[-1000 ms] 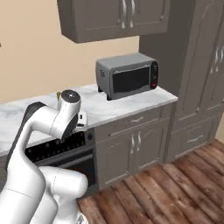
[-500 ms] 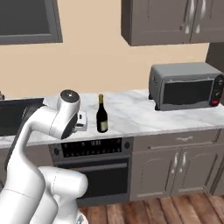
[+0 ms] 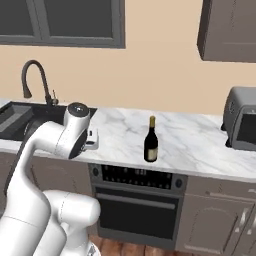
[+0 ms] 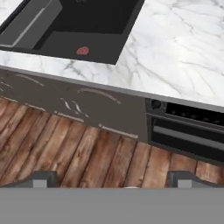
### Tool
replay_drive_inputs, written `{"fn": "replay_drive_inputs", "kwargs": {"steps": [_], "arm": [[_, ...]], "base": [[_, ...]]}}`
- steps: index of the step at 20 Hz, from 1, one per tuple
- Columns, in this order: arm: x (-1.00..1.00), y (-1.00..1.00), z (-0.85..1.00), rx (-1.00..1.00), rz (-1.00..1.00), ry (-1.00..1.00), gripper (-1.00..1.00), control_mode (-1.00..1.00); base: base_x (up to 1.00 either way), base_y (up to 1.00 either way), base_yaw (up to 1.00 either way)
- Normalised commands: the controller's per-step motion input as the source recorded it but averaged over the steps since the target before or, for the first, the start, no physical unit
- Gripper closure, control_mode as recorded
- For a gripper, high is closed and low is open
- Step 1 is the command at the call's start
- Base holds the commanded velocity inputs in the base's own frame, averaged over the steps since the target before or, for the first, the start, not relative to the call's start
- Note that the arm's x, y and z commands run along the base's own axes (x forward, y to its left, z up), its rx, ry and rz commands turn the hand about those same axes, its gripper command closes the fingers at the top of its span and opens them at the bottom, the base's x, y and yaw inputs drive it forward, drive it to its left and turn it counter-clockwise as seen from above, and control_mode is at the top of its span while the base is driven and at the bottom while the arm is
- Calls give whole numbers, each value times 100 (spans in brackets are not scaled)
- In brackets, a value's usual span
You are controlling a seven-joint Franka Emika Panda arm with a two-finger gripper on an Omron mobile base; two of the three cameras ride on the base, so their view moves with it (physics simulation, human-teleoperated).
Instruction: There is a wine glass and glass cup on the dining counter. Place the wine bottle next to the wine glass and the juice bottle next to the glass cup.
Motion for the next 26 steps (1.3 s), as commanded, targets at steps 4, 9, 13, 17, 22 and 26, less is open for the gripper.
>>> {"fn": "replay_drive_inputs", "kwargs": {"steps": [4,9,13,17,22,26], "arm": [[0,0,0,0,0,0,-100,100],[0,0,0,0,0,0,-100,100],[0,0,0,0,0,0,-100,100],[0,0,0,0,0,0,-100,100],[0,0,0,0,0,0,-100,100],[0,0,0,0,0,0,-100,100]], "base": [[18,-48,33],[31,-54,18],[9,-61,2],[-17,-38,-8],[-16,-2,-14],[19,3,-13]]}}
